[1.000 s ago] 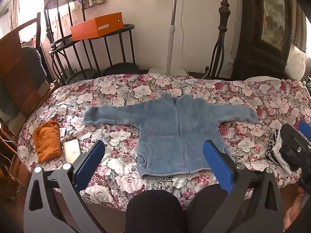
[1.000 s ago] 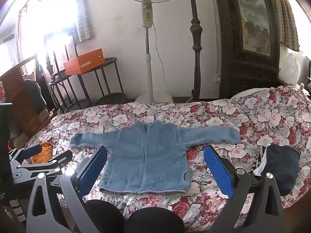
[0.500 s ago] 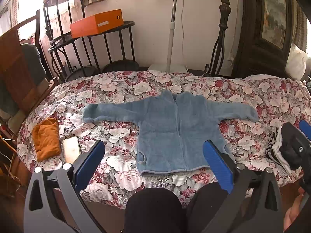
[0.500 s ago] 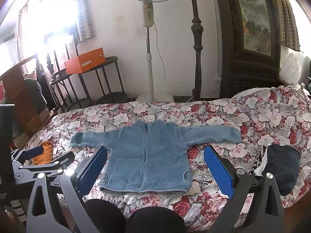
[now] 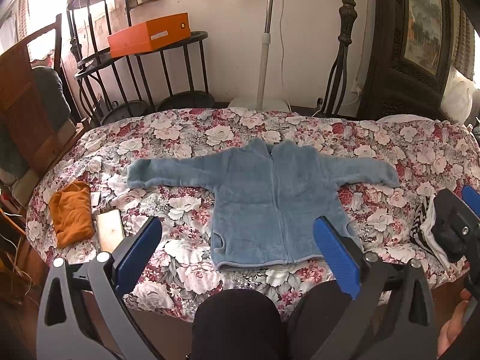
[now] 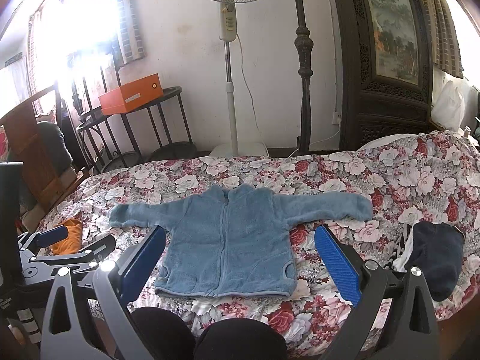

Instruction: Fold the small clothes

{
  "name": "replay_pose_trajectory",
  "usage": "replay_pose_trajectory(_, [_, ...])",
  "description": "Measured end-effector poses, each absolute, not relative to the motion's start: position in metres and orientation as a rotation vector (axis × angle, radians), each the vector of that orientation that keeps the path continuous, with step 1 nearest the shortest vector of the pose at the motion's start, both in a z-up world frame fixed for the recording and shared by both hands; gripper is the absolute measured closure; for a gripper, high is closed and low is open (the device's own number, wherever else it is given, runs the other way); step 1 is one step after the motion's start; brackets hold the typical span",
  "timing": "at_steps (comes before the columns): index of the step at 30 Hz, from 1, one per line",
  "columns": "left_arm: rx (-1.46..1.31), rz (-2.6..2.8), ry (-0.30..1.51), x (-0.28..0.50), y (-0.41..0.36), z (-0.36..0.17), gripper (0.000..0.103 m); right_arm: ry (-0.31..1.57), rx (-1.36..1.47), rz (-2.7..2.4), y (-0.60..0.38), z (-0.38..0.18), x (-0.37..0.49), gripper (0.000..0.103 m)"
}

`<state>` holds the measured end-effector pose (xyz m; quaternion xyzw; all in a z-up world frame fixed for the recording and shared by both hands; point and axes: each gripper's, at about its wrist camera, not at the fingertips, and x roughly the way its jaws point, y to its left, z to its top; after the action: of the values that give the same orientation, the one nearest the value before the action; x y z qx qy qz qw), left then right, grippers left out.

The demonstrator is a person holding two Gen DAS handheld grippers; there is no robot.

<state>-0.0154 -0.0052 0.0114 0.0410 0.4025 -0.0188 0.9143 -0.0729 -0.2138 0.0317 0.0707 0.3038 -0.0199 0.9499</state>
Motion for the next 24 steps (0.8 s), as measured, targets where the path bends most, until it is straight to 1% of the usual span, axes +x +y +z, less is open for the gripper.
replay_pose_trajectory(24, [0.082,-0.039,0.835,-0.0175,0.0005,0.0037,0.005,0.622,0.149,-0.038,-0.2125,0.0321,-0.0743,0.003])
